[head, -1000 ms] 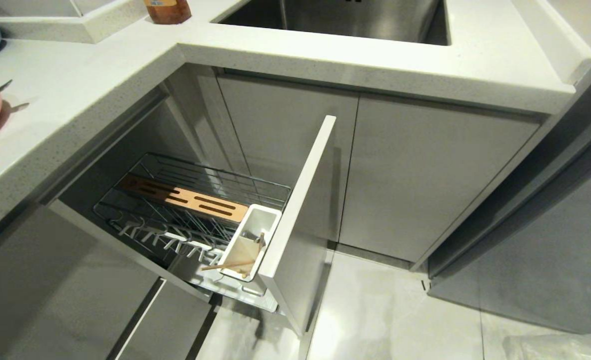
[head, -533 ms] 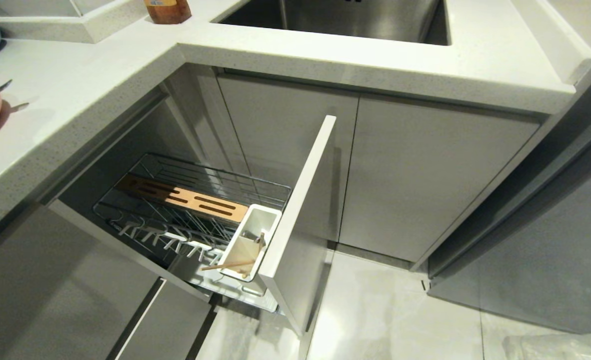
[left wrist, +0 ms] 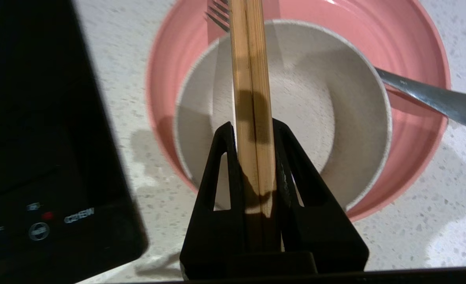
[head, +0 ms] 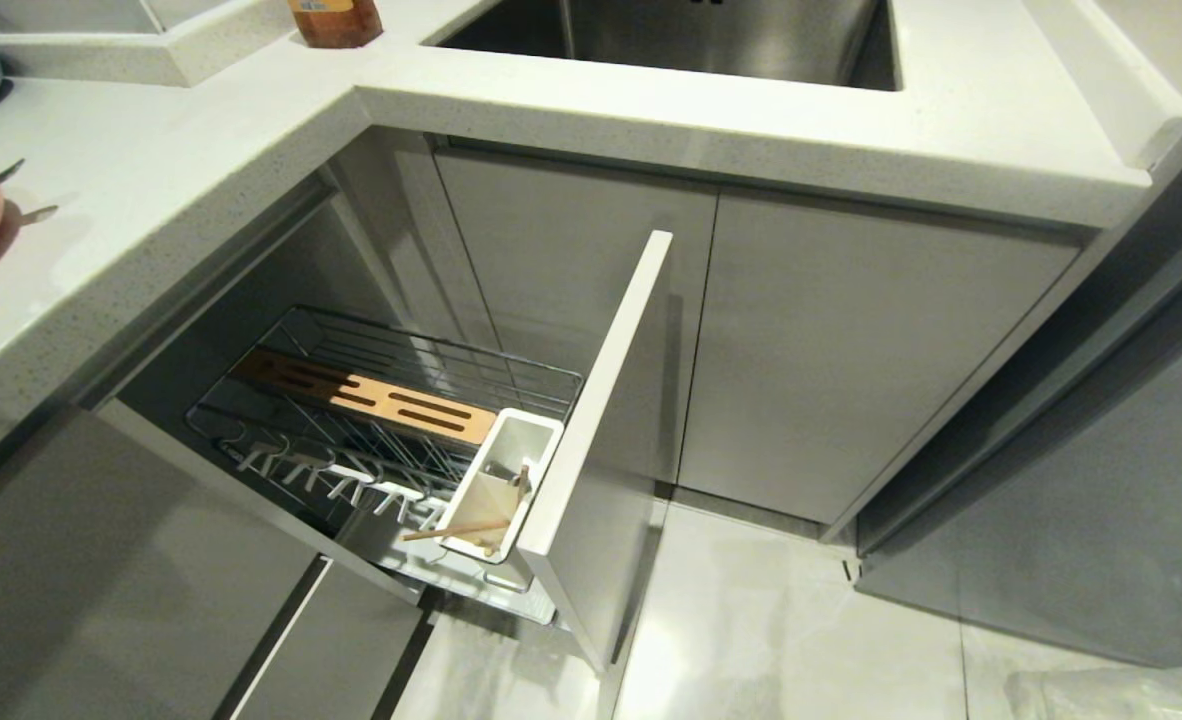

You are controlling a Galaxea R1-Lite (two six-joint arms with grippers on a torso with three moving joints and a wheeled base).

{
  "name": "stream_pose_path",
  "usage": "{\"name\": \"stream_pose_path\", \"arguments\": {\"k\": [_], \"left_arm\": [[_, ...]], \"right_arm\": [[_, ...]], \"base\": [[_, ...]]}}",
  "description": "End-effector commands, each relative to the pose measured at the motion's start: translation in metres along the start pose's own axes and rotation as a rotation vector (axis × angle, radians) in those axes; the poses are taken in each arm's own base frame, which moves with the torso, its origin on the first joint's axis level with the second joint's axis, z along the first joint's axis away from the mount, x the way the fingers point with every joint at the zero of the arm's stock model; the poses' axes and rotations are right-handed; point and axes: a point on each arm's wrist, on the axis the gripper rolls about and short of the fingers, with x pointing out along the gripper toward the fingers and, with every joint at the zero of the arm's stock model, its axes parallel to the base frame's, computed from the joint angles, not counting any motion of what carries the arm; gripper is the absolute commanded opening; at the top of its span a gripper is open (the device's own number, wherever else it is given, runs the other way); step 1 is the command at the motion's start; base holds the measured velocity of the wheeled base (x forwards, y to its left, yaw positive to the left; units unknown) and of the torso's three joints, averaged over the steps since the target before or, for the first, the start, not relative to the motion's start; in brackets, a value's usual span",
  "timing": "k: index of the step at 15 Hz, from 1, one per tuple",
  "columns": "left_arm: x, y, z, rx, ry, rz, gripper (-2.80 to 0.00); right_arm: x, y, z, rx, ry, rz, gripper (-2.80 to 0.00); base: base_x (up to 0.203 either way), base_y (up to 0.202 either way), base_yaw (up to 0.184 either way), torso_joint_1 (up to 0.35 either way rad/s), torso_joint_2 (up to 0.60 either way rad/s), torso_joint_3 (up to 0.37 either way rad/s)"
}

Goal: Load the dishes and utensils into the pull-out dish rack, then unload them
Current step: Take the chopsticks out of the cupboard

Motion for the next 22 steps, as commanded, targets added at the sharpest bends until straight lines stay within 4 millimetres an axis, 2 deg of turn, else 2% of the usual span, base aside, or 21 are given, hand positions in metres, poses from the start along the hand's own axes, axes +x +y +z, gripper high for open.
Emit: {"name": "stream_pose_path", "arguments": {"k": [1,16,17,22], "left_arm": [[0.0050,-0.0002,-0.0015,0.000,0.024,-0.007,-2.80],[0.0126,-0.0001,-0.0049,-0.008,0.061,-0.030,-2.80],[0.0124,0.0003,-0.0043,-0.009,0.058,-0.029,0.00],[0.0101,0.0003,-0.0025,-0.013,0.049,-0.037,0.00]], "right_arm": [[0.0002,-0.0001,-0.0007,0.000,0.002,0.002,-2.80],[0.0002,-0.0001,-0.0009,0.000,0.004,0.002,-2.80],[0.0002,0.0000,-0.0008,0.000,0.003,0.001,-2.80],[0.0002,-0.0001,-0.0009,0.000,0.004,0.002,-2.80]], "base": [[0.000,0.000,0.000,0.000,0.00,0.000],[0.000,0.000,0.000,0.000,0.00,0.000],[0.000,0.000,0.000,0.000,0.00,0.000],[0.000,0.000,0.000,0.000,0.00,0.000]]}}
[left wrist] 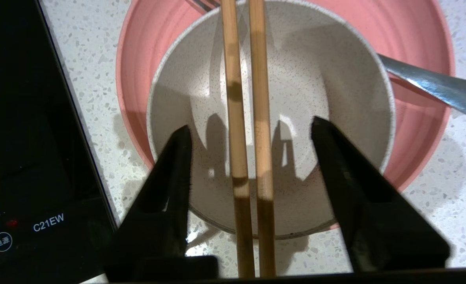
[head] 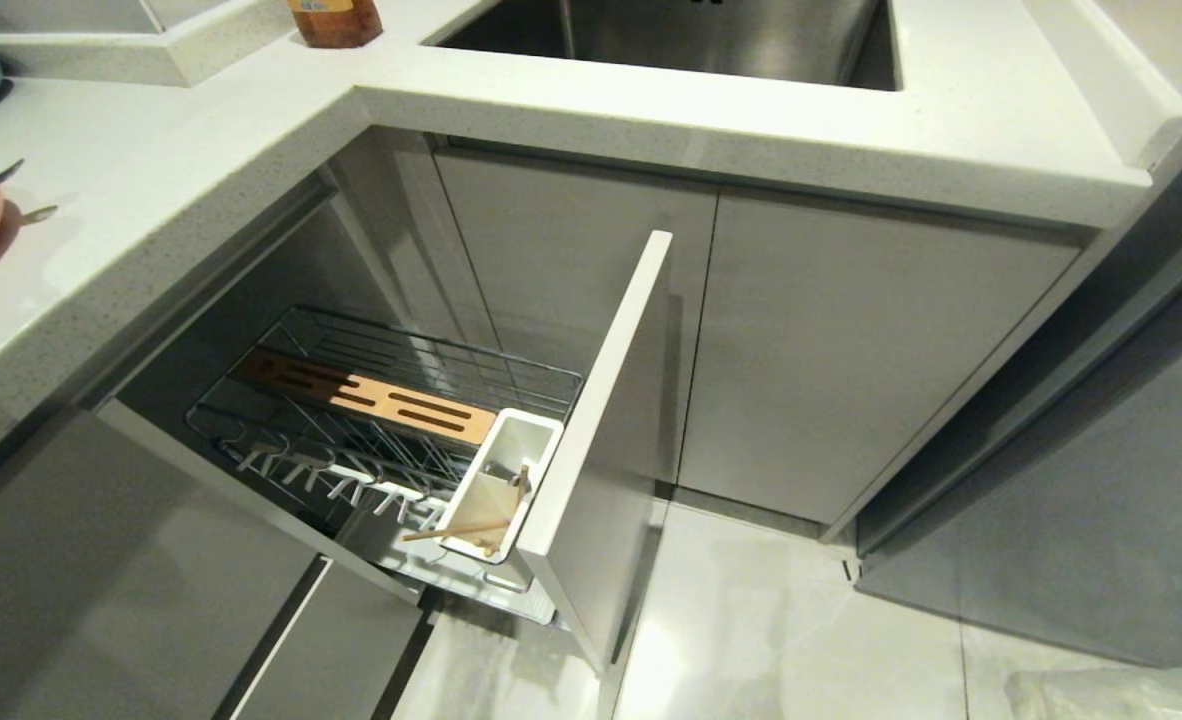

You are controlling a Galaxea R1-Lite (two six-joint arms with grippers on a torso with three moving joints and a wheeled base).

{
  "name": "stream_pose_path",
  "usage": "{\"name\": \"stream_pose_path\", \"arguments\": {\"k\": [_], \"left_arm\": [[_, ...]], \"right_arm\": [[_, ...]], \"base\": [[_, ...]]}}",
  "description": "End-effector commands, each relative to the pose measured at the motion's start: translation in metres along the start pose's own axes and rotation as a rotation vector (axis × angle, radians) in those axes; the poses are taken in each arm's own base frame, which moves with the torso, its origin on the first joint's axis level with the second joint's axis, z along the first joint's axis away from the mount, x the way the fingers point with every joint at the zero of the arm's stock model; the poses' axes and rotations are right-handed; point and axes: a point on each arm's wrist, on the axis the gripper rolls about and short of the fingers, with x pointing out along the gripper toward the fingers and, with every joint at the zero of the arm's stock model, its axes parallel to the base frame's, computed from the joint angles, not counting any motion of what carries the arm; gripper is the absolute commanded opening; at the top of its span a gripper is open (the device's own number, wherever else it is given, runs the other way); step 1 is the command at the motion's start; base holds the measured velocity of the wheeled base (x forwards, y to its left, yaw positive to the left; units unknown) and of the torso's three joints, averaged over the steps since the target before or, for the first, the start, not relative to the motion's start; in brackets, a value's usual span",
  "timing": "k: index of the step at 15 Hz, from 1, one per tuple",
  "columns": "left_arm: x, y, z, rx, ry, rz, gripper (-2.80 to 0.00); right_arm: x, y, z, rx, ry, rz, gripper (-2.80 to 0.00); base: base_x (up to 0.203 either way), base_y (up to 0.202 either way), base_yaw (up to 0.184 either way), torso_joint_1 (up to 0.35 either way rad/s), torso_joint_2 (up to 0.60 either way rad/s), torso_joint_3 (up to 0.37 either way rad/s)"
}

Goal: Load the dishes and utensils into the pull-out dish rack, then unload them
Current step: Take the chopsticks out of the cupboard

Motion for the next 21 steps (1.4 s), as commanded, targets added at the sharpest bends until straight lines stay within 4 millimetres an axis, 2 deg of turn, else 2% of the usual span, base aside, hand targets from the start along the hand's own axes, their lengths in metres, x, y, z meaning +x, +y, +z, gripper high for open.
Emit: {"name": "stream_pose_path", "arguments": {"k": [1,5,14,15,21], "left_arm": [[-0.004,0.001,0.000,-0.004,-0.006,0.000,0.00],[-0.020,0.005,0.002,-0.012,-0.043,-0.014,0.00],[-0.083,0.022,-0.002,-0.043,-0.168,-0.060,-0.05],[-0.091,0.025,-0.005,-0.043,-0.177,-0.066,-2.80],[-0.136,0.045,-0.028,-0.046,-0.231,-0.107,-2.80]], "right_arm": [[0.000,0.000,-0.001,0.000,0.002,0.001,-2.80],[0.000,0.000,-0.001,0.001,0.002,-0.001,-2.80],[0.000,0.000,-0.001,0.000,0.002,0.002,-2.80],[0.000,0.000,-0.001,0.000,0.002,0.001,-2.80],[0.000,0.000,-0.001,0.000,0.003,0.000,-2.80]], "base": [[0.000,0.000,0.000,0.000,0.00,0.000],[0.000,0.000,0.000,0.000,0.00,0.000],[0.000,0.000,0.000,0.000,0.00,0.000],[0.000,0.000,0.000,0.000,0.00,0.000],[0.000,0.000,0.000,0.000,0.00,0.000]]}}
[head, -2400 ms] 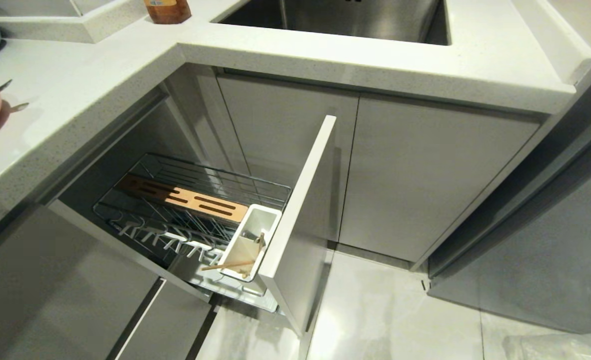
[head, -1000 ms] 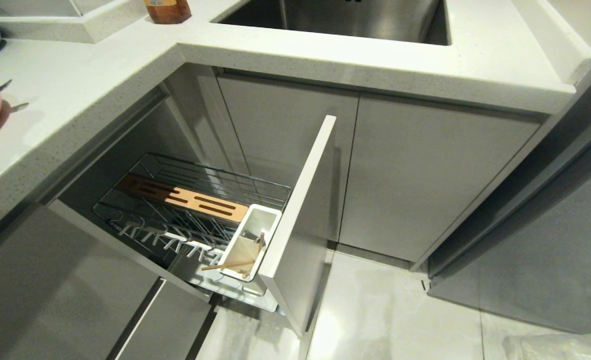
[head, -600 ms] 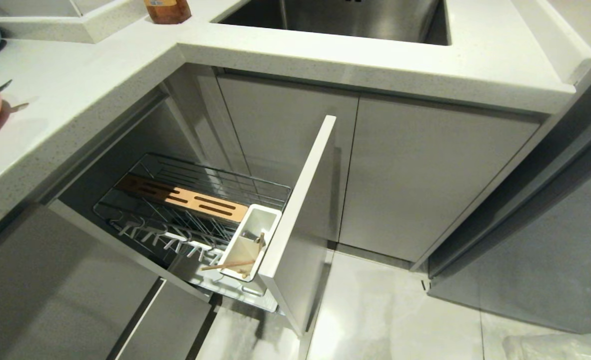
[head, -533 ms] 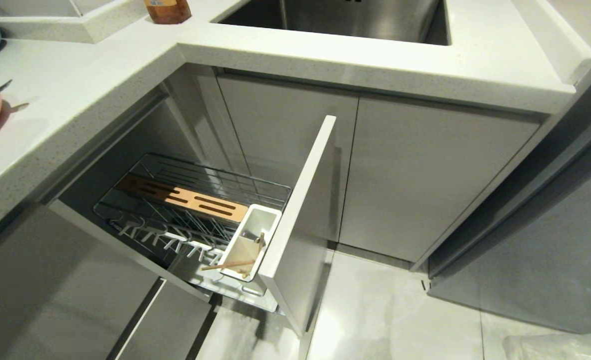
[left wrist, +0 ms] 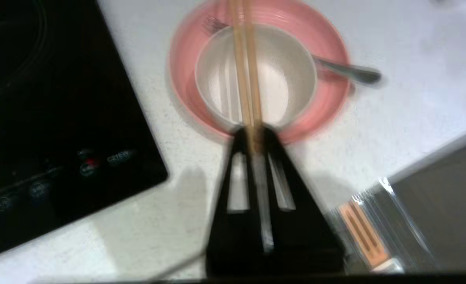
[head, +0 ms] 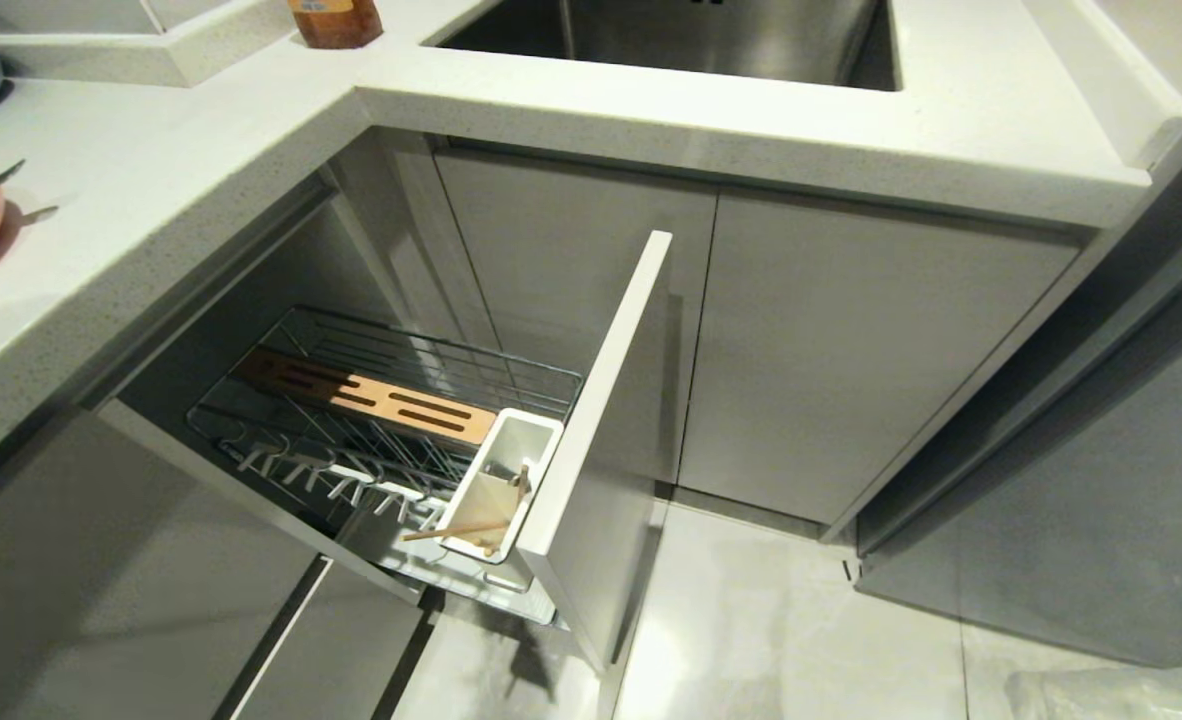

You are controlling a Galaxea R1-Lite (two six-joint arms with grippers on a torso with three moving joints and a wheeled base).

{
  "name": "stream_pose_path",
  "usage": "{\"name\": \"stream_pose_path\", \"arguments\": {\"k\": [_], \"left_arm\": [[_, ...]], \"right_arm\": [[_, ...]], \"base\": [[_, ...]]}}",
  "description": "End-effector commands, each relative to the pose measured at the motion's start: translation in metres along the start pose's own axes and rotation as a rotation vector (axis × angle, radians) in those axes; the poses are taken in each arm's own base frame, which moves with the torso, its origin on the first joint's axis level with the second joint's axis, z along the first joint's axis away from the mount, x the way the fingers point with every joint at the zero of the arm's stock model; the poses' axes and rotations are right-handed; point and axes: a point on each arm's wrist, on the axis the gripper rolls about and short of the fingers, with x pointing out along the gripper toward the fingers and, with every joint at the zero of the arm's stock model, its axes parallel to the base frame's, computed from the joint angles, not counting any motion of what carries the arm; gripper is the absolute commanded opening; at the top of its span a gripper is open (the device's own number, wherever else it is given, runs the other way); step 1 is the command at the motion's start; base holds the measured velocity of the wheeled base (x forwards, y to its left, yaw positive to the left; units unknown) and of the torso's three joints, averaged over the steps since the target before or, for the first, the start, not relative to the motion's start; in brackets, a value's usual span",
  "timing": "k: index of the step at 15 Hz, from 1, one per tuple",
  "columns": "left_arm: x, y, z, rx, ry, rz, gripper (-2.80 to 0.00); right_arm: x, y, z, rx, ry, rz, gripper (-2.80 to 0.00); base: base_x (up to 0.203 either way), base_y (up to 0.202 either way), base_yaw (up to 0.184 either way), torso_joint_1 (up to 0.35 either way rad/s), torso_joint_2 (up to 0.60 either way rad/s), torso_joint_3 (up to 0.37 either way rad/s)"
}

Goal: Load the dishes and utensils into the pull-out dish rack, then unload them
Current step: Take the chopsticks out of the cupboard

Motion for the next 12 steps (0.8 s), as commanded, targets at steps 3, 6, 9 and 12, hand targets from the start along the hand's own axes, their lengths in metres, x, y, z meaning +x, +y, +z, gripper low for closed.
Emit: {"name": "stream_pose_path", "arguments": {"k": [3,6,9,12], "left_arm": [[-0.046,0.017,-0.014,-0.018,-0.057,-0.057,-2.80],[-0.074,0.030,-0.020,-0.025,-0.106,-0.139,-2.80],[-0.096,0.045,-0.022,-0.029,-0.135,-0.237,-2.80],[-0.111,0.066,-0.029,-0.010,-0.134,-0.352,-2.80]], "right_arm": [[0.000,0.000,-0.001,0.000,0.003,0.000,-2.80],[0.000,0.000,-0.001,0.000,0.002,0.001,-2.80],[0.000,0.000,-0.001,0.000,0.003,0.000,-2.80],[0.000,0.000,-0.001,0.000,0.002,0.000,-2.80]], "base": [[0.000,0.000,0.000,0.000,0.00,0.000],[0.000,0.000,0.000,0.000,0.00,0.000],[0.000,0.000,0.000,0.000,0.00,0.000],[0.000,0.000,0.000,0.000,0.00,0.000]]}}
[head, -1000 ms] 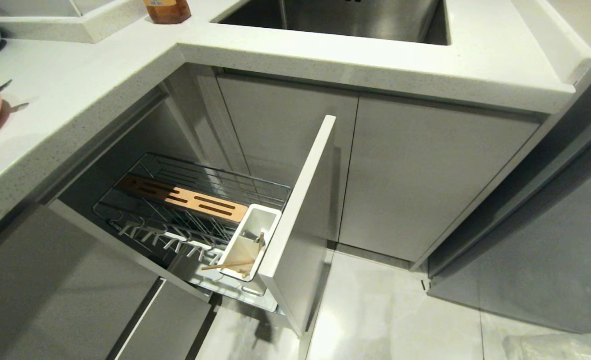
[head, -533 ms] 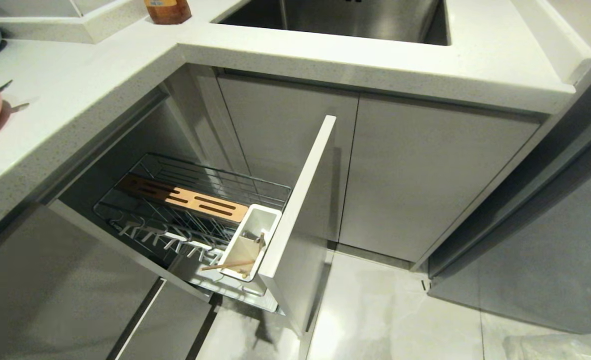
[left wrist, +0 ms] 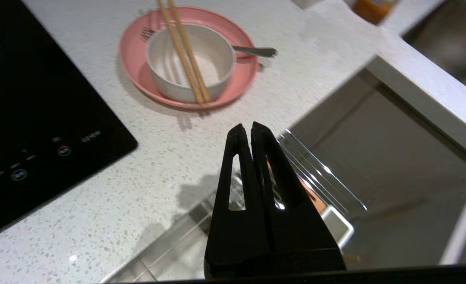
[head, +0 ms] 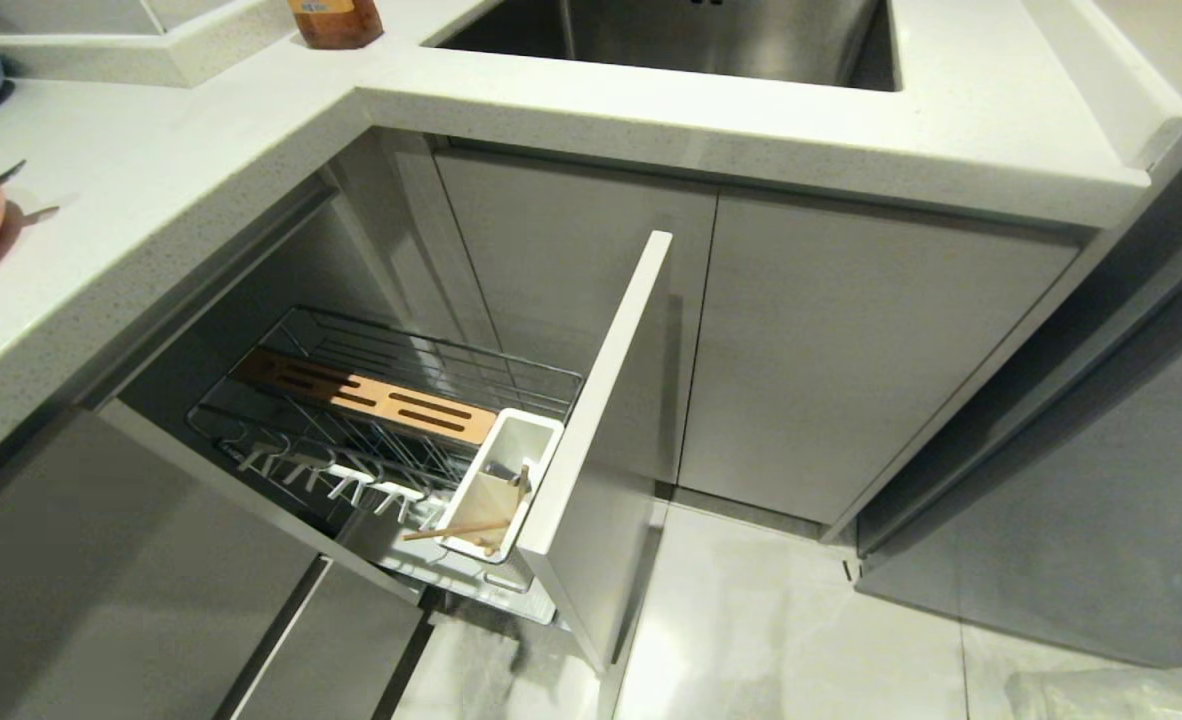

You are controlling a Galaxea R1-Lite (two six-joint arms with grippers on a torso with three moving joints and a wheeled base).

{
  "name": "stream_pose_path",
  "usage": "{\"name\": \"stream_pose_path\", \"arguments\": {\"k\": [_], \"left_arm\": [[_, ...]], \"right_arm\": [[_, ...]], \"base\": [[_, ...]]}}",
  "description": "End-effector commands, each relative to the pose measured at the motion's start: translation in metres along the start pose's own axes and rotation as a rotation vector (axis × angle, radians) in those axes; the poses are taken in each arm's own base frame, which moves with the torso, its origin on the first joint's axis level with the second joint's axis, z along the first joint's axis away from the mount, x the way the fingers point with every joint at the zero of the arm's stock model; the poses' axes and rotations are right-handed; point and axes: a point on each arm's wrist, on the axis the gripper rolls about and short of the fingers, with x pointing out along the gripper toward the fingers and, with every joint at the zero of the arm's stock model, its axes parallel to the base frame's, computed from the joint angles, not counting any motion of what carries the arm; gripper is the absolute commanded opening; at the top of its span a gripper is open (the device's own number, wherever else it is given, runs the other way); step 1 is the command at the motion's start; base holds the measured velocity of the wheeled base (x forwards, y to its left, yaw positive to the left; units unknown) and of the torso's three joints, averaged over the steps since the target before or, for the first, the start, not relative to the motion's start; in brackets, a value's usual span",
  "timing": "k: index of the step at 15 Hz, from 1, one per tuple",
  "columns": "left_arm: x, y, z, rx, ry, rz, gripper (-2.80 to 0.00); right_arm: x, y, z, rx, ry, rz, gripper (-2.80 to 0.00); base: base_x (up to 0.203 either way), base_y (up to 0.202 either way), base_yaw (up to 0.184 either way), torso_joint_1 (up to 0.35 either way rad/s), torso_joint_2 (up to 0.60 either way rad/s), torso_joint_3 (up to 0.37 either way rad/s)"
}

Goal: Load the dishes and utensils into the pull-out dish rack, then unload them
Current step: Take the chopsticks out of the cupboard

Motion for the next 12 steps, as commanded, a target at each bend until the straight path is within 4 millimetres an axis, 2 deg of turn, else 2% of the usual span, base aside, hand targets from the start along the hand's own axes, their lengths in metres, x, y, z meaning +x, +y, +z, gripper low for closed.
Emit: {"name": "stream_pose_path", "arguments": {"k": [1,5,10,12], "left_arm": [[-0.019,0.012,-0.006,0.000,-0.010,-0.062,-2.80],[-0.025,0.025,-0.018,0.006,0.028,-0.126,-2.80],[-0.053,0.056,-0.065,0.069,0.053,-0.187,-2.80],[-0.056,0.068,-0.089,0.137,0.062,-0.227,-2.80]], "right_arm": [[0.000,0.000,-0.001,0.000,0.002,0.000,-2.80],[0.000,0.000,-0.001,0.000,0.002,0.001,-2.80],[0.000,0.000,-0.001,0.000,0.003,0.000,-2.80],[0.000,0.000,-0.001,0.000,0.003,0.000,-2.80]], "base": [[0.000,0.000,0.000,0.000,0.00,0.000],[0.000,0.000,0.000,0.000,0.00,0.000],[0.000,0.000,0.000,0.000,0.00,0.000],[0.000,0.000,0.000,0.000,0.00,0.000]]}}
